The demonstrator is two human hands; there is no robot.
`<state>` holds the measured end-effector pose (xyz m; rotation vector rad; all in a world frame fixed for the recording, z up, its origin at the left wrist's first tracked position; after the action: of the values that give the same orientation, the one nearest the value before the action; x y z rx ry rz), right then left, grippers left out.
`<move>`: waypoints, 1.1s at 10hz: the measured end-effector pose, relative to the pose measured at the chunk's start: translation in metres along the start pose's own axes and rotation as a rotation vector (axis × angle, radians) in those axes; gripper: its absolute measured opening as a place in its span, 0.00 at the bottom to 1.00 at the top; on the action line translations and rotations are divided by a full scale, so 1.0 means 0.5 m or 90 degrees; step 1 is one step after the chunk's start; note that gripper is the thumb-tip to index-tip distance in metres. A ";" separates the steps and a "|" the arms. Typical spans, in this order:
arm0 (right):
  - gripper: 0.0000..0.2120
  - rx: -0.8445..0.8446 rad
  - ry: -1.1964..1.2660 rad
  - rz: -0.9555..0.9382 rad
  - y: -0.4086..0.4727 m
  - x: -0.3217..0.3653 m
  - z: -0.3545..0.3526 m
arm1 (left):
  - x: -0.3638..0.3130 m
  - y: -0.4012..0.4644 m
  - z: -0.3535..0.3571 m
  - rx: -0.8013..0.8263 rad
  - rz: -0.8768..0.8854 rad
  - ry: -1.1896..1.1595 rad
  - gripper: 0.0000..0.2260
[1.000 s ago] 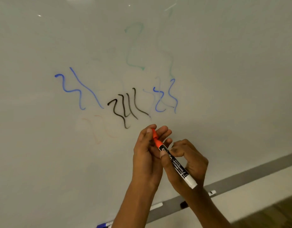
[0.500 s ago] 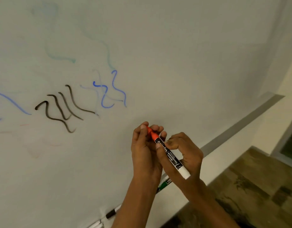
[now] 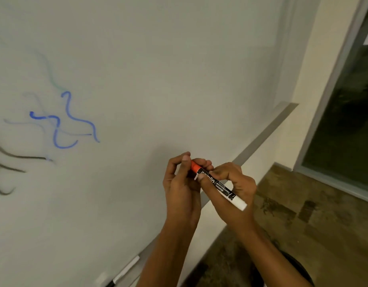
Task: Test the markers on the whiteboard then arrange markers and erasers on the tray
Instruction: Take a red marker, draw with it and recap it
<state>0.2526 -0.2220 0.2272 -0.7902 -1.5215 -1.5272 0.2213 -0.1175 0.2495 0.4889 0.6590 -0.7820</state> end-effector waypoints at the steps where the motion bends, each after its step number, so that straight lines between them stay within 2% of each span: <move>1: 0.07 -0.030 -0.013 0.080 -0.013 -0.021 -0.023 | 0.042 -0.007 0.014 0.030 -0.004 -0.002 0.06; 2: 0.07 -0.062 0.008 0.127 -0.018 -0.040 -0.056 | 0.087 -0.002 0.027 0.070 -0.036 0.013 0.06; 3: 0.04 -0.051 0.032 0.320 -0.003 -0.090 -0.100 | 0.149 0.005 0.024 0.115 -0.102 0.080 0.05; 4: 0.06 -0.115 0.308 0.592 -0.022 -0.189 -0.164 | 0.240 -0.001 -0.002 0.143 -0.158 0.212 0.03; 5: 0.10 -0.229 0.613 0.792 -0.076 -0.291 -0.223 | 0.342 -0.032 -0.032 0.186 -0.177 0.339 0.04; 7: 0.14 -0.370 0.582 0.907 -0.194 -0.463 -0.330 | 0.547 -0.105 -0.088 0.346 -0.318 0.541 0.05; 8: 0.13 -0.407 0.559 0.972 -0.240 -0.528 -0.371 | 0.607 -0.137 -0.102 0.410 -0.388 0.601 0.08; 9: 0.14 -0.445 0.582 0.986 -0.248 -0.570 -0.401 | 0.639 -0.141 -0.098 0.440 -0.422 0.617 0.10; 10: 0.16 -0.536 0.601 1.022 -0.255 -0.604 -0.431 | 0.649 -0.125 -0.097 0.425 -0.441 0.616 0.09; 11: 0.25 -0.615 0.611 1.119 -0.276 -0.633 -0.447 | 0.634 -0.092 -0.110 0.399 -0.442 0.603 0.09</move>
<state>0.3048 -0.4153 -0.1324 -1.0872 0.7716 -0.7394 0.3347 -0.2644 -0.0175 1.2739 1.5177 -1.4366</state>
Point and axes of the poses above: each hand's wrist, its own y-axis towards the middle knuckle, its own z-axis out of the palm, x = y × z, the point moved 3 cm from there along y, towards the middle knuckle, and after that the axes turned 11 degrees about z, right-handed, at the moved point
